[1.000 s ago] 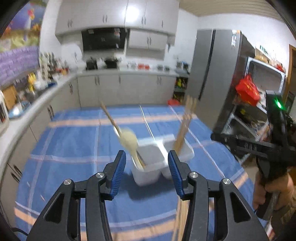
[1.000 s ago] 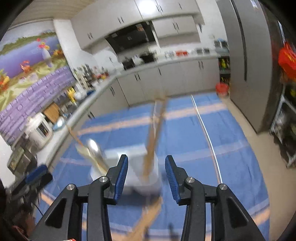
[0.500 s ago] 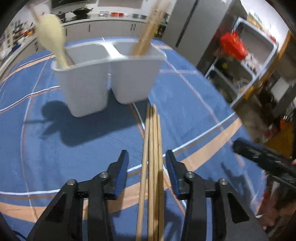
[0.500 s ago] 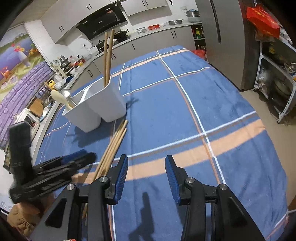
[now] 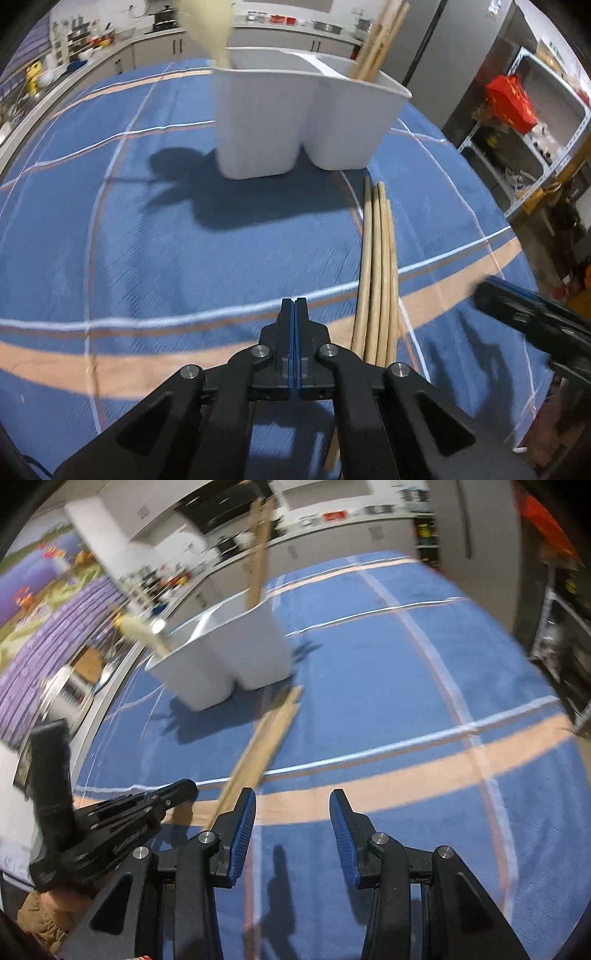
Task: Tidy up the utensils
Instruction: 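Move both tools down to the loose wooden chopsticks on the cloth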
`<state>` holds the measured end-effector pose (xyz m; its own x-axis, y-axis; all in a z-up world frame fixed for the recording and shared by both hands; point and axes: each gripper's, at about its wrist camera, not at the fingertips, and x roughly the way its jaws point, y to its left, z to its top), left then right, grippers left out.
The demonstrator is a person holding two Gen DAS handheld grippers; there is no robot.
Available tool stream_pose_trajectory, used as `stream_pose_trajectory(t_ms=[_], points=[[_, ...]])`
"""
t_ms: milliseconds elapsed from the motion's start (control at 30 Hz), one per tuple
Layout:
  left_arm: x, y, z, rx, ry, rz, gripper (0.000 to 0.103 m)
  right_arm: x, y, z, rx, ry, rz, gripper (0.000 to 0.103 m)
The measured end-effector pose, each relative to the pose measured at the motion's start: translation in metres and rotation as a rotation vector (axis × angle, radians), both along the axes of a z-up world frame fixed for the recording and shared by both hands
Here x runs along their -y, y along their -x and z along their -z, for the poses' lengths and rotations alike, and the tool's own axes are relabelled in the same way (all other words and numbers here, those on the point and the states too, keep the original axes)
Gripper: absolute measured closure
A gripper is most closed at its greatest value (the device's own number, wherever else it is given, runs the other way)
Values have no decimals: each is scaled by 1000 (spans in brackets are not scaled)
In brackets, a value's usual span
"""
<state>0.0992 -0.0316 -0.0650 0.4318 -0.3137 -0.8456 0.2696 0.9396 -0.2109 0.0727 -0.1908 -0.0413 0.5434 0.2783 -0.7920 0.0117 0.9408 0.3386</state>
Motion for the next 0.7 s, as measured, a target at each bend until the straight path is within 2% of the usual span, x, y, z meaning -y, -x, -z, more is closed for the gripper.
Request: stream_pose_trajectory(t_ms=[33, 100, 200, 267, 333, 433, 567, 633, 700], points=[[-6, 4, -3, 3, 19, -9, 103, -8, -7, 5, -15, 14, -19, 59], [-14, 10, -7, 6, 49, -22, 103, -26, -22, 15, -48, 57, -47, 66], [-19, 16, -9, 5, 76, -33, 103, -43, -33, 23, -59, 95, -87, 67], [-21, 16, -9, 2, 82, -36, 103, -56, -36, 23, -36, 203, -106, 68], [-19, 16, -8, 4, 83, -30, 103, -53, -31, 22, -38, 263, -99, 68], [-17, 13, -10, -2, 100, -22, 103, -27, -16, 22, -63, 353, -30, 65], [-6, 9, -11, 4, 94, 10, 101, 15, 7, 12, -59, 285, 86, 65], [5, 5, -12, 21, 69, 42, 99, 25, 13, 10, -60, 265, 107, 64], [18, 0, -11, 33, 48, 80, 97, 32, 17, 11, -61, 185, 111, 64]])
